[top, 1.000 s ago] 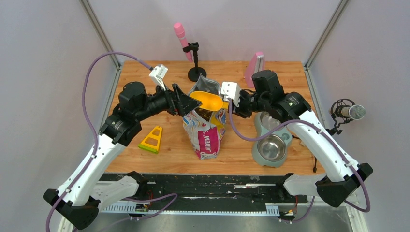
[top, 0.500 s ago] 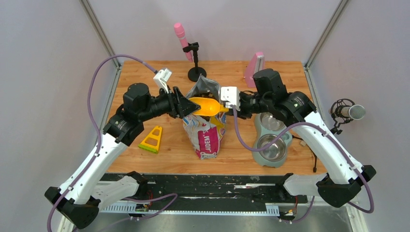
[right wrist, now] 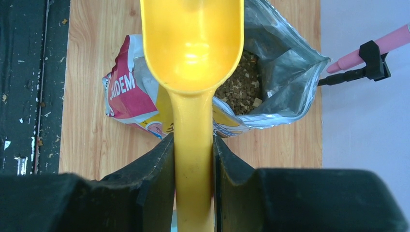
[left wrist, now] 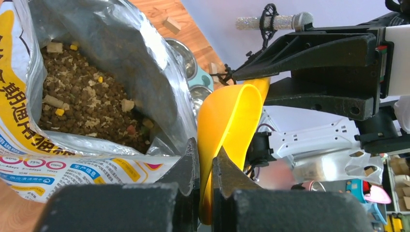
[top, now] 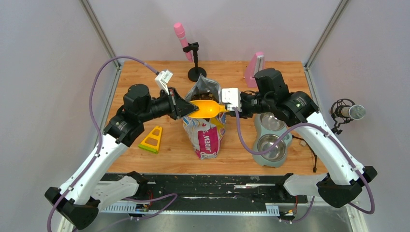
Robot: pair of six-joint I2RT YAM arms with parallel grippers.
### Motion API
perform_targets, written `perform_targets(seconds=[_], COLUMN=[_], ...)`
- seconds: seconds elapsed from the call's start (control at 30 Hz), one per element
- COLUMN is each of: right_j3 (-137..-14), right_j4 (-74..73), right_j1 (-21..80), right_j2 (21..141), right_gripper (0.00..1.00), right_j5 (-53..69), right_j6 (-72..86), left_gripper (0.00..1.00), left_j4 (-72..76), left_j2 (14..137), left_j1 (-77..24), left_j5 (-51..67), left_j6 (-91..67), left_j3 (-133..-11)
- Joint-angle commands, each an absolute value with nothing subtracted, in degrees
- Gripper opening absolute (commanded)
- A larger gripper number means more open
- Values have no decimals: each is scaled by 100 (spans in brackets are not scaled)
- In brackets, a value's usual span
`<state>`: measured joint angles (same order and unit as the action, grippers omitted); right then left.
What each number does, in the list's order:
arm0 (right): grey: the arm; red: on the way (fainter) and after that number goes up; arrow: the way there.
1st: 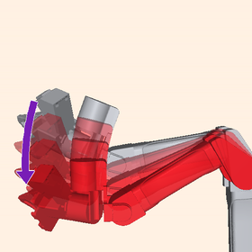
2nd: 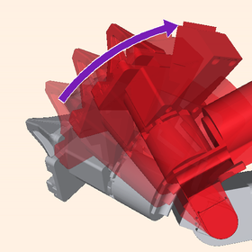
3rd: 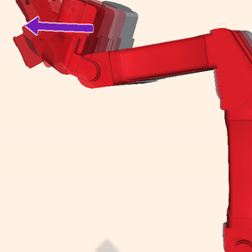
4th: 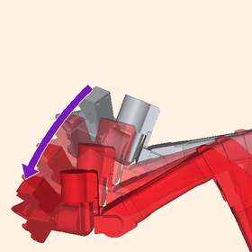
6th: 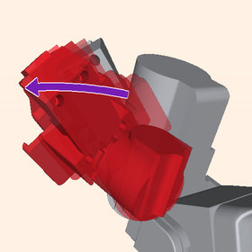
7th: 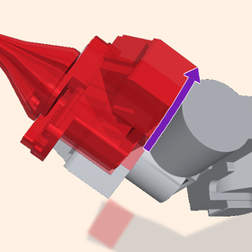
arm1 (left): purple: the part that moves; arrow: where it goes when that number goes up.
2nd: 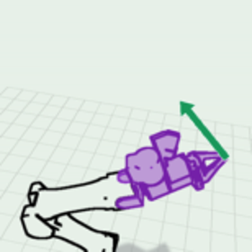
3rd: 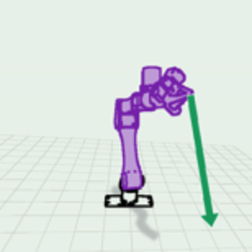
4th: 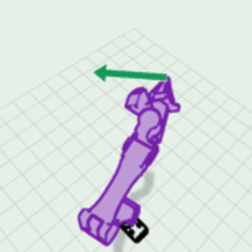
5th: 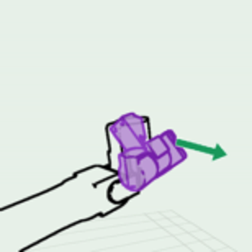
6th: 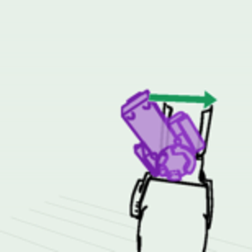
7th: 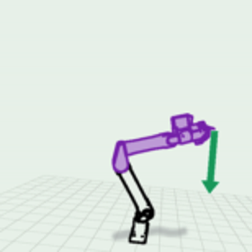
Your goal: Serve the pet food
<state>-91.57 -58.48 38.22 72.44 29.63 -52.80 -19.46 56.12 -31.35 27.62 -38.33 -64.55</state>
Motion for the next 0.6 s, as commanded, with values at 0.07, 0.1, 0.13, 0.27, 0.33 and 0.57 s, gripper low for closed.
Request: perform_targets(seconds=[0.07, 0.1, 0.13, 0.27, 0.33, 0.57], right_j3=[-8976, -8871, -8752, -8031, -7617, -7398], right_j4=[-4691, -4495, -4265, -3152, -2478, -1388], right_j1=[3867, 3867, 3867, 3858, 3858, 3495], right_j2=[6864, 6819, 6758, 6444, 6267, 6066], right_gripper=[44, 56, 68, 100, 100, 100], right_j5=[2996, 3006, 3025, 3183, 3200, 1986], right_j6=[-4616, -4312, -4045, -2724, -1993, 1738], left_gripper=[0, 0, 0, 0, 0, 0], left_j4=[-1478, -1391, -1282, -878, -731, -558], left_j2=[5371, 5311, 5275, 5124, 5060, 5011], left_j1=[-3120, -3120, -3120, -3120, -3118, -3120], left_j5=[2505, 2461, 2384, 2198, 2156, 2077], left_j6=[-3868, -3922, -3943, -4102, -4129, -4037], left_j3=[-6208, -6176, -6108, -5898, -5842, -5816])
